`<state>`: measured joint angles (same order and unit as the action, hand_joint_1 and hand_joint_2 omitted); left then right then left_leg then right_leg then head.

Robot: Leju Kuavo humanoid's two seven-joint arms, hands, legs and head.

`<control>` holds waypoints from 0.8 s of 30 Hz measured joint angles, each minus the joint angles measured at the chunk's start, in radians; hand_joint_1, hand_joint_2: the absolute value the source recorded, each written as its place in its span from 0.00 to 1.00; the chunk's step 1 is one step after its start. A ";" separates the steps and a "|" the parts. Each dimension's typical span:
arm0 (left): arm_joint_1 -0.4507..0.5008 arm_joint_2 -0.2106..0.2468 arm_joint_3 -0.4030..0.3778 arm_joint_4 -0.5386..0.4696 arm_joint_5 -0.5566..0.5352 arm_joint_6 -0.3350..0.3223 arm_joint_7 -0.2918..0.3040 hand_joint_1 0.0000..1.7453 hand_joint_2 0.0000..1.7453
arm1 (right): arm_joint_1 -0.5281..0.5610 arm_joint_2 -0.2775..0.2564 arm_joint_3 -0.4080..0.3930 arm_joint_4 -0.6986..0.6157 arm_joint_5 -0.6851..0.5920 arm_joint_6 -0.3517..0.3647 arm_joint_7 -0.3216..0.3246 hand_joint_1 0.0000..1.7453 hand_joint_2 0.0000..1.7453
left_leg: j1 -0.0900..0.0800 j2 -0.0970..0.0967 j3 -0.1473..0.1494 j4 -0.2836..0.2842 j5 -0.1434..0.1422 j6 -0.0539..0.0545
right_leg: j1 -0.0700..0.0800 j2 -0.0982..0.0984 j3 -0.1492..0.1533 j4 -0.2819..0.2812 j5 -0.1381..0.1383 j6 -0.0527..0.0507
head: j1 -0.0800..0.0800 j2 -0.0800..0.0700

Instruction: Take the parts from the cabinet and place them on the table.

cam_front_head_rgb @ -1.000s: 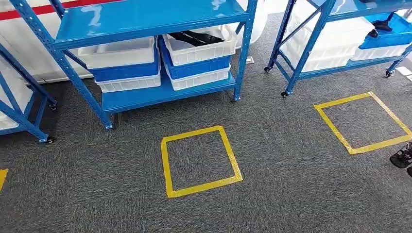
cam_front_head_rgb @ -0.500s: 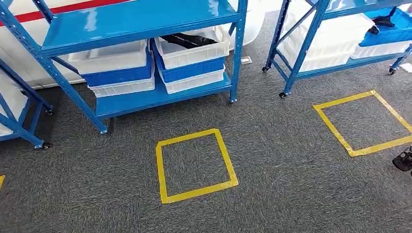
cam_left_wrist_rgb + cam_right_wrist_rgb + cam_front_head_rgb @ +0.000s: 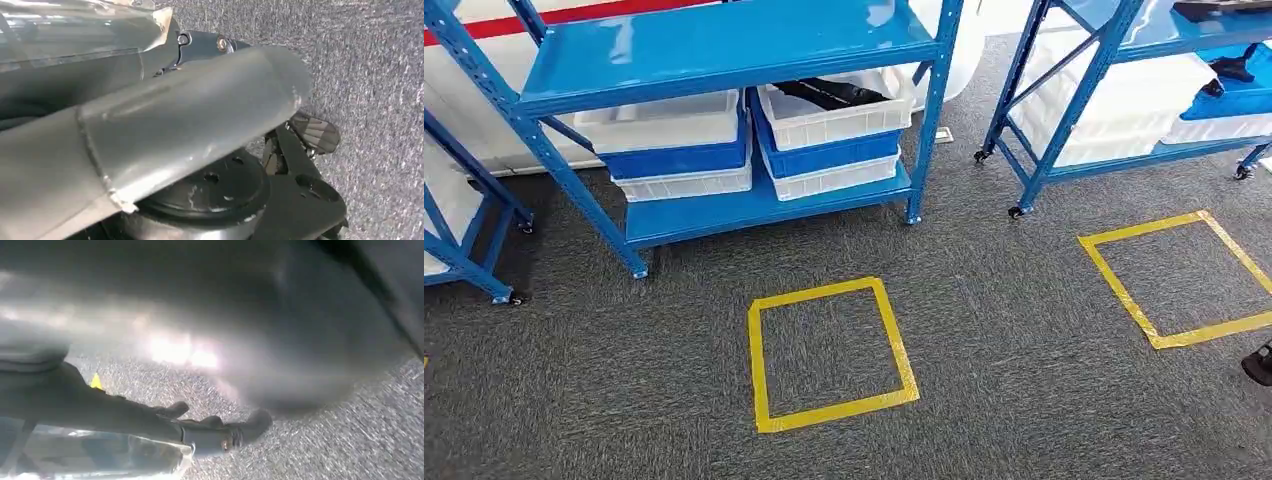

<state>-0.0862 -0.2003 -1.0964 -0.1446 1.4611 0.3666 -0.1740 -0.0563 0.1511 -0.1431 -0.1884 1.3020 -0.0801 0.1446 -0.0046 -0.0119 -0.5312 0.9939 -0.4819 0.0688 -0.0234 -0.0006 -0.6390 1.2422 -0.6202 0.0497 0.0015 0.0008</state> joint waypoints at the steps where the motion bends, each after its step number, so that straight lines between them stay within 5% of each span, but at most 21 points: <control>1: 0.000 0.000 0.000 0.000 0.000 0.000 0.000 0.00 0.00 | 0.000 -0.002 0.000 0.000 0.000 0.000 0.000 0.00 0.00 | 0.006 -0.003 0.010 0.001 -0.008 -0.008 | -0.007 0.000 0.020 -0.072 0.047 0.017 | 0.000 0.000; 3: 0.000 0.002 0.000 0.000 0.000 0.000 0.000 0.00 0.00 | 0.004 -0.003 0.000 0.001 0.000 -0.001 0.000 0.00 0.00 | 0.008 -0.002 0.014 0.006 -0.028 -0.028 | -0.021 -0.007 0.058 -0.200 0.155 0.062 | 0.007 0.000; 4: 0.000 0.002 0.000 0.000 0.001 0.000 0.000 0.00 0.00 | 0.003 -0.003 0.000 0.002 0.000 -0.001 0.000 0.00 0.00 | 0.006 -0.004 0.029 0.017 -0.039 -0.037 | -0.009 -0.016 0.045 -0.206 0.114 0.030 | 0.011 0.000; 6: 0.000 0.002 0.000 0.000 0.001 0.000 0.000 0.00 0.00 | 0.002 -0.005 0.000 0.002 -0.001 0.000 -0.002 0.00 0.00 | 0.003 0.001 0.035 0.020 -0.049 -0.051 | -0.009 -0.014 0.049 -0.200 0.132 -0.005 | 0.003 0.000; 9: -0.002 0.004 0.000 0.000 -0.004 -0.010 -0.002 0.00 0.00 | 0.000 -0.002 0.000 0.002 -0.004 0.000 0.004 0.00 0.00 | 0.013 0.006 0.032 0.047 -0.066 -0.062 | -0.013 -0.008 0.078 -0.202 0.126 -0.031 | 0.001 0.000; 13: -0.002 0.006 -0.001 0.000 -0.011 -0.022 0.002 0.00 0.00 | -0.001 -0.001 0.000 0.002 -0.015 -0.005 0.005 0.00 0.00 | 0.015 0.009 -0.137 0.306 -0.160 -0.080 | -0.003 -0.008 0.092 -0.201 0.105 -0.051 | -0.005 0.000; 15: -0.002 0.007 -0.002 0.000 -0.016 -0.025 0.002 0.00 0.00 | 0.002 -0.001 0.000 0.002 -0.021 -0.005 0.005 0.00 0.00 | 0.015 0.009 -0.160 0.290 -0.115 -0.073 | 0.002 -0.004 0.108 -0.201 0.092 -0.050 | -0.004 0.000; 18: -0.002 0.009 -0.003 0.000 -0.020 -0.029 0.003 0.00 0.00 | 0.007 0.003 0.000 0.002 -0.025 -0.008 0.005 0.00 0.00 | 0.002 0.012 -0.090 0.073 0.045 -0.031 | 0.006 -0.003 0.129 -0.208 0.068 -0.050 | -0.003 0.000; 19: -0.002 0.010 -0.005 0.000 -0.023 -0.033 0.003 0.00 0.00 | 0.005 0.006 -0.001 0.002 -0.027 -0.010 0.005 0.00 0.00 | -0.006 0.016 -0.095 0.088 0.008 -0.024 | 0.009 0.000 0.151 -0.213 0.068 -0.048 | 0.005 0.000; 20: -0.003 0.010 -0.007 0.000 -0.025 -0.033 0.003 0.00 0.00 | 0.005 0.006 -0.001 0.002 -0.028 -0.015 0.004 0.00 0.00 | -0.013 0.017 -0.087 0.064 0.000 -0.012 | 0.002 -0.002 0.149 -0.222 0.066 -0.043 | 0.002 0.000; 21: -0.002 0.010 -0.009 0.000 -0.025 -0.033 0.003 0.00 0.00 | 0.002 0.006 -0.001 0.002 -0.029 -0.016 0.003 0.00 0.00 | -0.019 0.012 -0.079 0.042 0.015 -0.003 | 0.002 -0.003 0.142 -0.231 0.065 -0.037 | -0.010 0.000; 23: 0.002 0.010 -0.010 0.000 -0.025 -0.034 0.005 0.00 0.00 | 0.009 0.011 -0.002 0.003 -0.032 -0.019 0.003 0.00 0.00 | -0.020 0.006 -0.050 0.009 0.014 0.017 | 0.011 -0.006 0.182 -0.217 0.087 -0.014 | -0.011 0.000; 24: 0.002 0.006 -0.010 0.000 -0.026 -0.034 0.005 0.00 0.00 | 0.012 0.009 -0.002 0.003 -0.033 -0.019 0.003 0.00 0.00 | -0.012 0.009 -0.014 -0.010 0.022 0.016 | 0.009 -0.004 0.174 -0.203 0.067 -0.015 | -0.008 0.000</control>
<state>-0.0841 -0.1942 -1.1063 -0.1450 1.4355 0.3330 -0.1690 -0.0448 0.1602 -0.1450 -0.1858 1.2688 -0.0988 0.1476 -0.0167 -0.0032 -0.5456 0.9835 -0.4594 0.0846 -0.0141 -0.0050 -0.4647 1.0395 -0.5535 0.0343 -0.0065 0.0008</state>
